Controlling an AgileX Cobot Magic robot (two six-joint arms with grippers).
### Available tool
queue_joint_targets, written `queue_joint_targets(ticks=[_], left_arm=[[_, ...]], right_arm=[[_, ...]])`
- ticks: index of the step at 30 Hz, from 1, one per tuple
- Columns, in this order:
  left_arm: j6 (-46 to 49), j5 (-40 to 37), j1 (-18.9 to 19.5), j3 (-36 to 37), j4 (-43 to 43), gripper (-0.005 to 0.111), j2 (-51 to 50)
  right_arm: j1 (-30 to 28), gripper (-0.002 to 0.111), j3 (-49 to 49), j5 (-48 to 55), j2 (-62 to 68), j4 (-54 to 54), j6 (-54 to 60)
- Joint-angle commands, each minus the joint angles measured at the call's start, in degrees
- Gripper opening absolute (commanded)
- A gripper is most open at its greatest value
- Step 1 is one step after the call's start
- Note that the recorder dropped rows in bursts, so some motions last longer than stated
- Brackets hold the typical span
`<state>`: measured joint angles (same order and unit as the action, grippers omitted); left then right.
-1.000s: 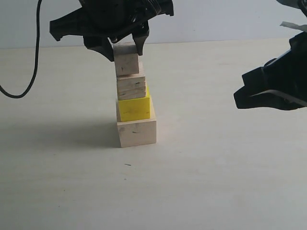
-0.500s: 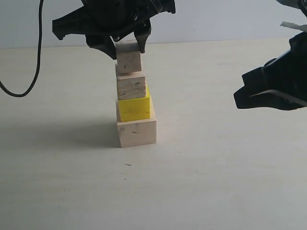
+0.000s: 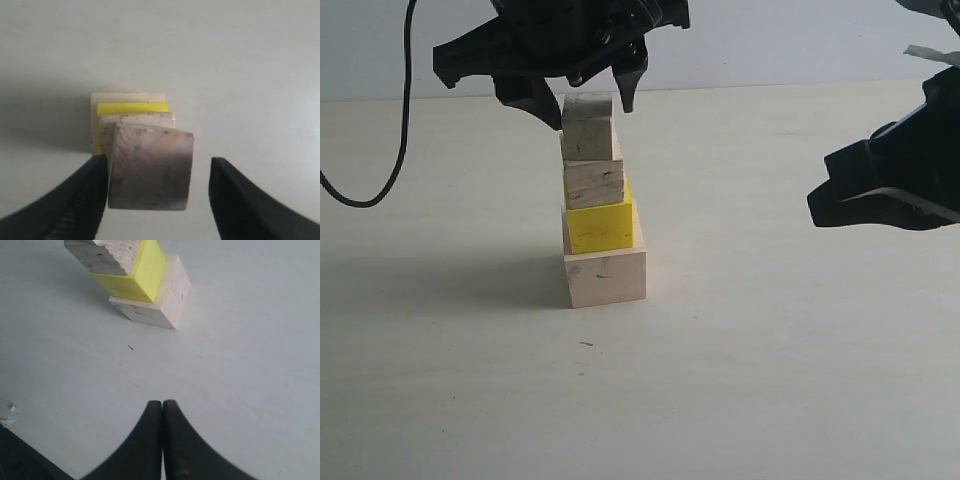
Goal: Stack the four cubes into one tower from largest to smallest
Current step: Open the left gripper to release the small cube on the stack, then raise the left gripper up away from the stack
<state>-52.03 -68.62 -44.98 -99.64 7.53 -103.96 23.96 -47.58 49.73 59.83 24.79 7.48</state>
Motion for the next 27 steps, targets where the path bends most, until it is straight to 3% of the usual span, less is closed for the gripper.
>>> queue_joint_targets(ticks=[1, 12, 15, 19, 27], left_arm=[[-0.24, 0.14, -0.22, 0.18, 0.82, 0.059, 0.72], [1.39, 0.17, -0.22, 0.18, 4.55, 0.057, 7.13], [5.58, 0.17, -0.22, 0.18, 3.9, 0.043, 9.39], [9.62, -0.77, -0.22, 0.18, 3.89, -0.001, 12.69], [14.77, -1.34, -0.22, 0.6, 8.84, 0.0, 15.83]], right_arm=[[0.01, 0.0, 0.15, -0.16, -0.52, 0.16, 0.47], [0.01, 0.0, 0.15, -0.38, -0.42, 0.16, 0.41], [0.01, 0.0, 0.15, -0.38, -0.31, 0.16, 0.41], [0.01, 0.0, 0.15, -0.38, 0.19, 0.16, 0.41], [0.01, 0.0, 0.15, -1.71, 0.98, 0.04, 0.41]])
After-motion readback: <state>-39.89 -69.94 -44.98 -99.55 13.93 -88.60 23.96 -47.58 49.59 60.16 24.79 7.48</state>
